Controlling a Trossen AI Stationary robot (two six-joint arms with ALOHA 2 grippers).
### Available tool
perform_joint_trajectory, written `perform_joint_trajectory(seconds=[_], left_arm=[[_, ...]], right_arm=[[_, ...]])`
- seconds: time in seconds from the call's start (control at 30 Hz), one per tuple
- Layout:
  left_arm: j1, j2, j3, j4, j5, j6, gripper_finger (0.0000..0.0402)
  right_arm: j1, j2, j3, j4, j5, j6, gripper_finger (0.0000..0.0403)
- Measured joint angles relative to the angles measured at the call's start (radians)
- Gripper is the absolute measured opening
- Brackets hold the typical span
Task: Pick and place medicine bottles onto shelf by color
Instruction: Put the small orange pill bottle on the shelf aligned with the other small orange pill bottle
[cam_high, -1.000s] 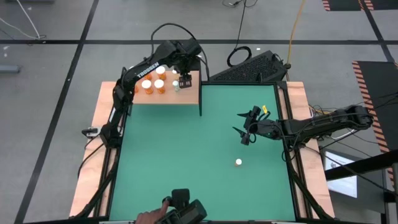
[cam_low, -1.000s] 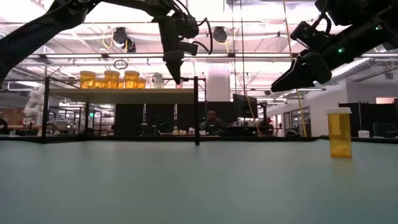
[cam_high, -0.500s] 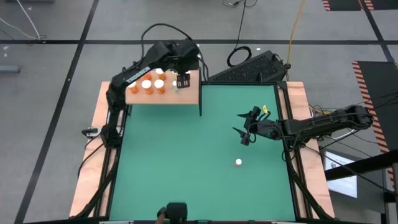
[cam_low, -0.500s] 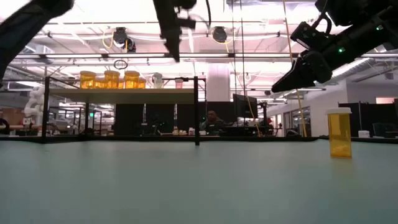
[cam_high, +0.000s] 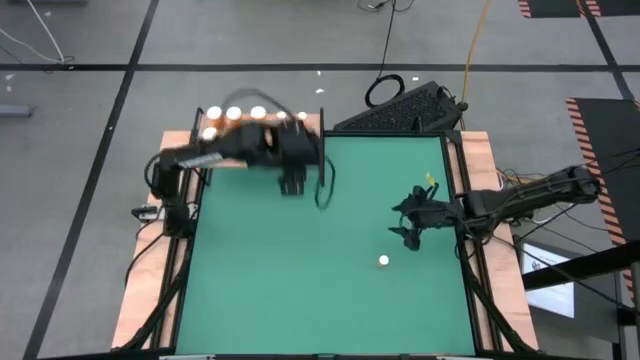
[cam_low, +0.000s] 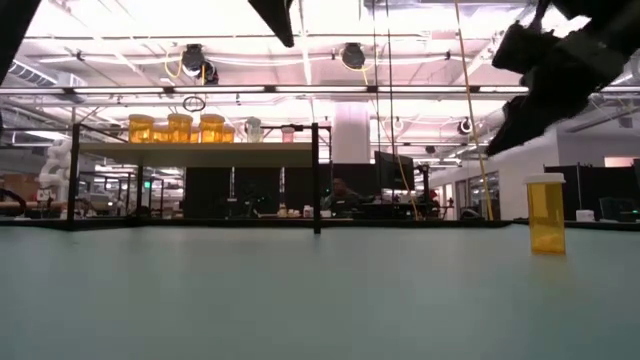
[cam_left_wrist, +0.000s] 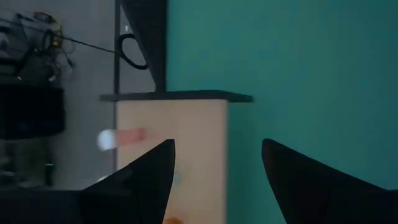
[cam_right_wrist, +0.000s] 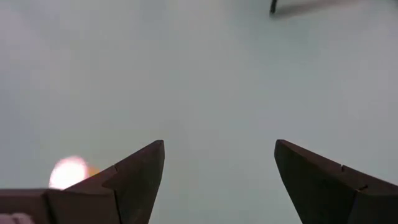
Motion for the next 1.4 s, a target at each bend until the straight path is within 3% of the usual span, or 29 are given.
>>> perform_joint_trajectory(seconds=[0.1, 0.37, 0.73, 1.0, 1.23, 1.4], left_arm=[[-0.109, -0.004, -0.146, 0.079, -0.074, -0.049, 0.0244], [-0.351, -0.005, -0.512, 0.406, -0.087, -0.201, 0.0244], [-0.553, -0.007, -0.863, 0.782, -0.088, -0.558, 0.0243], [-0.666, -0.007, -1.059, 1.106, -0.219, -0.745, 0.0243], [-0.739, -0.007, -1.17, 1.462, -0.397, -0.762, 0.0243], [-0.759, -0.007, -1.209, 1.591, -0.468, -0.773, 0.0243]], right_arm=[[0.047, 0.05, 0.087, -0.146, 0.0, 0.051, 0.0301], [0.16, 0.264, 0.338, -0.383, -0.029, 0.062, 0.0301], [0.2, 0.566, 0.669, -0.616, -0.054, 0.004, 0.0301], [0.216, 0.682, 0.72, -0.617, -0.16, 0.022, 0.0301], [0.217, 0.721, 0.719, -0.6, -0.234, 0.063, 0.0301], [0.216, 0.72, 0.719, -0.573, -0.231, 0.058, 0.0301]])
